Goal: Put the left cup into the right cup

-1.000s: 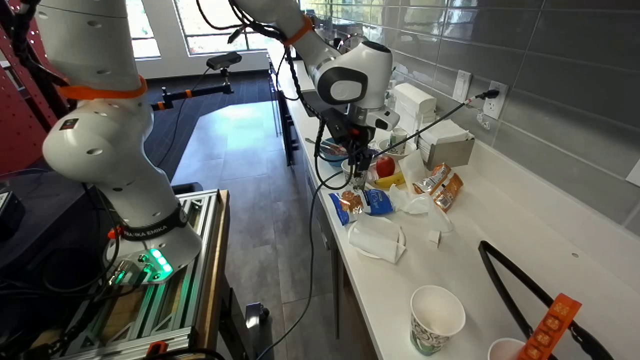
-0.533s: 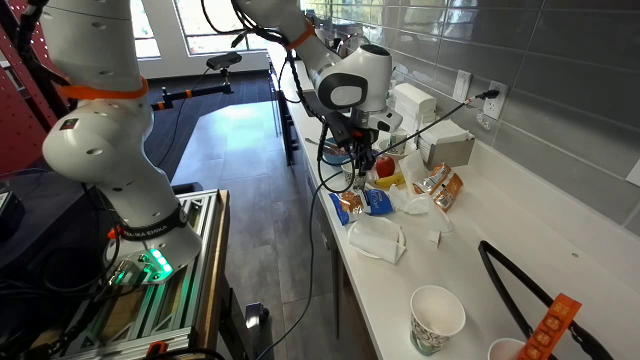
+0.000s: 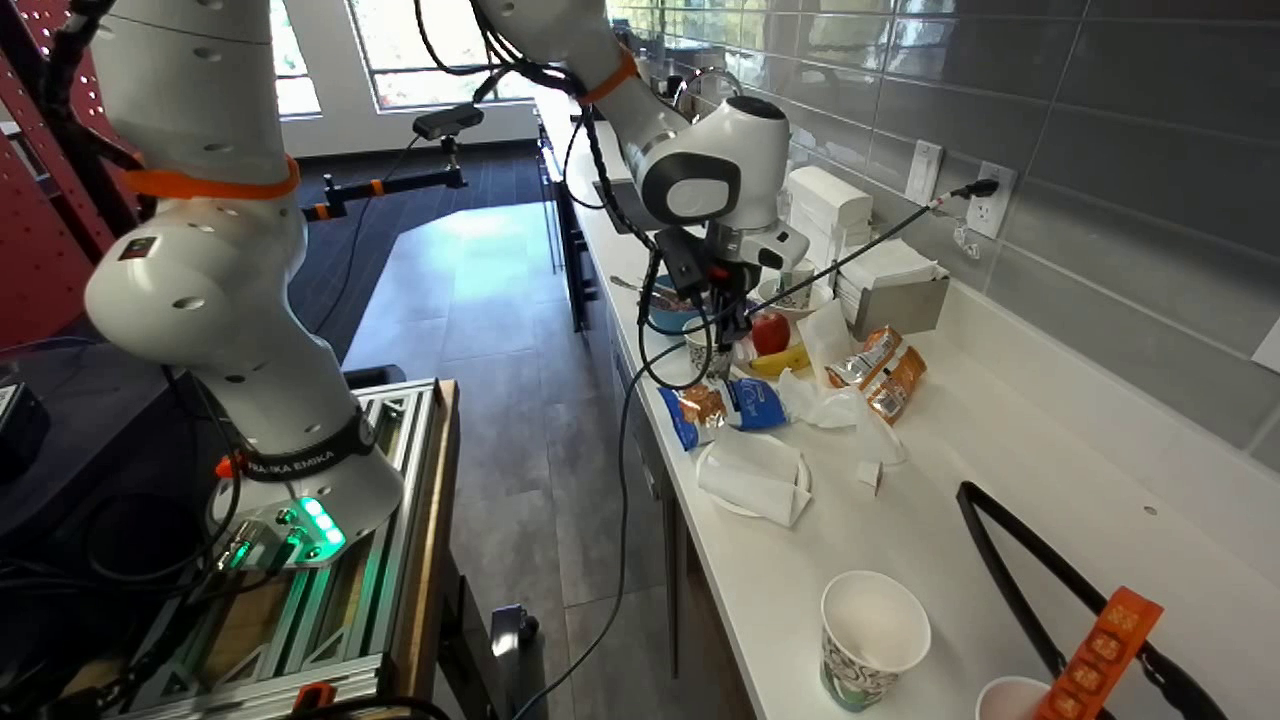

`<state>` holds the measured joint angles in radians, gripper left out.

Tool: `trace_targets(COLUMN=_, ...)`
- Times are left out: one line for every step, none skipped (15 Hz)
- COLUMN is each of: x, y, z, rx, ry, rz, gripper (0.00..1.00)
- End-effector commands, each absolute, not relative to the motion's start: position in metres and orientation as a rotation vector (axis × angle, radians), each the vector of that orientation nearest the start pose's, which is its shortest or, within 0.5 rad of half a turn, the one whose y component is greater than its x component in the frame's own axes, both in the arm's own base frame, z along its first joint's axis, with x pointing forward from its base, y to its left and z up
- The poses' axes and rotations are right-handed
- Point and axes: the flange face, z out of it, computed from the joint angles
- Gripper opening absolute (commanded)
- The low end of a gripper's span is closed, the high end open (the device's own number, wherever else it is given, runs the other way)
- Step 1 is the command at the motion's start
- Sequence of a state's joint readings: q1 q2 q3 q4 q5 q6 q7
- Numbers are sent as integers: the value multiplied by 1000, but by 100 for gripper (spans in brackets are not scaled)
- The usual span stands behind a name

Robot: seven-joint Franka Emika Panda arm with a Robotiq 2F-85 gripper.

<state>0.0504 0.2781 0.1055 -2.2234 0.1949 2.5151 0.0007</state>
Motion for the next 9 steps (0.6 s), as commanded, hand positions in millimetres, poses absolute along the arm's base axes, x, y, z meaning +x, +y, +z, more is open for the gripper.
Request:
trace_targets(x=546, y=74, z=266, rx=-2956, ry=86, rz=34, gripper=0)
trace_targets(x=546, y=68, z=275, rx=-2950, ry=124, rz=26, gripper=0)
trace_targets(x=544, y=63, z=285, rx=-2933, ry=145, rz=32, gripper=1)
trace_targets(x=542, y=54, z=298, rx=-2919, ry=190, rz=36, gripper=1)
trace_targets(x=539, y=45, z=311, rx=-2899, ry=227, rz=47, gripper=1)
trace_targets(x=535, y=37, z=324, rx=-2875, ry=251, rz=58, gripper=1)
trace_targets(x=532, y=26, z=338, rx=-2854, ry=289, rz=62, gripper=1)
trace_targets(x=527, y=14, z=352, rx=-2832, ry=338, rz=64, gripper=1)
trace_targets(x=524, y=3, z=364, rx=-2816, ry=390, rz=67, gripper=1)
